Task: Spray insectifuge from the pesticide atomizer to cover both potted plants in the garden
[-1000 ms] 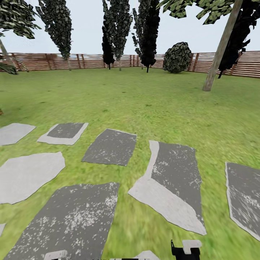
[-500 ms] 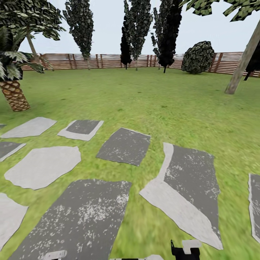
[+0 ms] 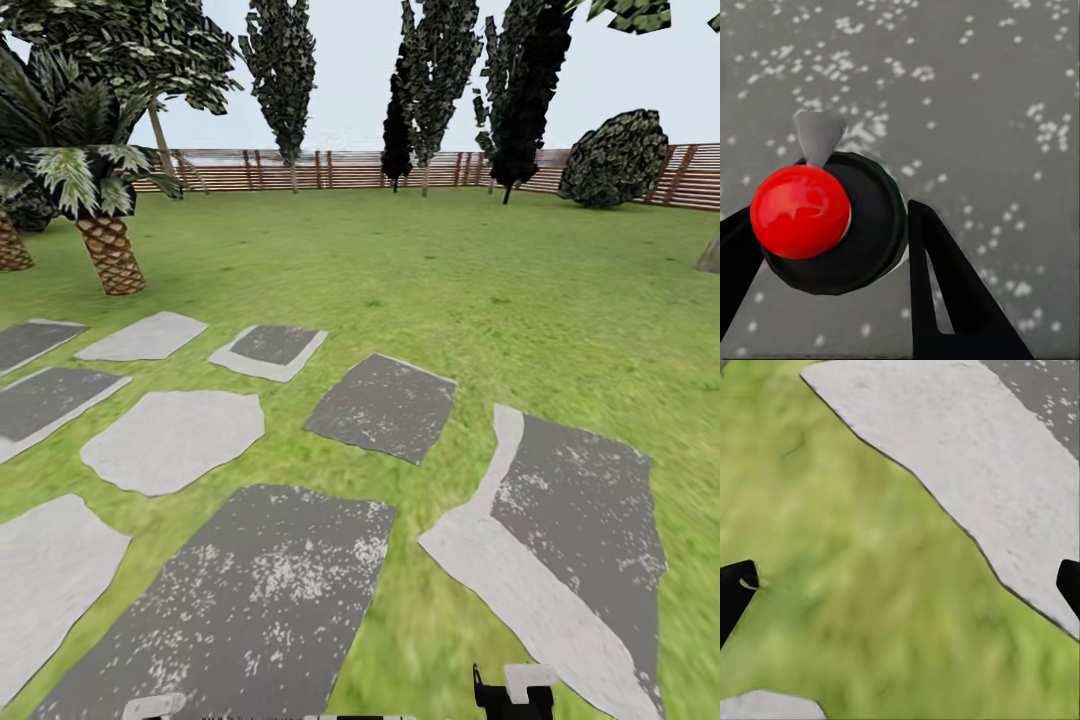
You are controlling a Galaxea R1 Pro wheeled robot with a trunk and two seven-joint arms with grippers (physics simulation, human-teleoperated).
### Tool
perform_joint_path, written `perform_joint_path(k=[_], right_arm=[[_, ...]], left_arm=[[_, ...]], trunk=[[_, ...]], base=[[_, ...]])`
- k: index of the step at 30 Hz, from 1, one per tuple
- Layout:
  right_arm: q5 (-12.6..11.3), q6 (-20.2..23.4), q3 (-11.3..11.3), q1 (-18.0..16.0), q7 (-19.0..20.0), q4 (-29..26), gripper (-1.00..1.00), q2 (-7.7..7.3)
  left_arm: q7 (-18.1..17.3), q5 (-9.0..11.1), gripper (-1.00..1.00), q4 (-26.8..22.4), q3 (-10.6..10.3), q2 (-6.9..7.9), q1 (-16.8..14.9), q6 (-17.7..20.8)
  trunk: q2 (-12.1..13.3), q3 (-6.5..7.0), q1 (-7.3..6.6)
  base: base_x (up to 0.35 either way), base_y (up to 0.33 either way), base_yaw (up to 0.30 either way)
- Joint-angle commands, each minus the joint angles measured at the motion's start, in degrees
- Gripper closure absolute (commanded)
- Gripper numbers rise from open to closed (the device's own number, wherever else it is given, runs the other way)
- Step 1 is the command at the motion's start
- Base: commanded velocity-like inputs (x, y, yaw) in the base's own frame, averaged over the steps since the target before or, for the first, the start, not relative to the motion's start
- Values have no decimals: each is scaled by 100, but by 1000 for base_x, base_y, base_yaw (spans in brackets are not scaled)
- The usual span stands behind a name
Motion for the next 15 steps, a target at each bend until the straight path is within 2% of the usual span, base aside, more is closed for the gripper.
perform_joint_path(k=[1,15], right_arm=[[62,-14,-36,-2,-27,5,-100,0],[64,-14,-36,-2,-30,5,-100,0]], left_arm=[[-31,-42,100,6,51,-20,-6,-20],[-31,-20,100,6,53,-28,-6,-20]], trunk=[[-2,-4,-1],[-2,-7,-1]], base=[[0,0,282],[0,0,282]])
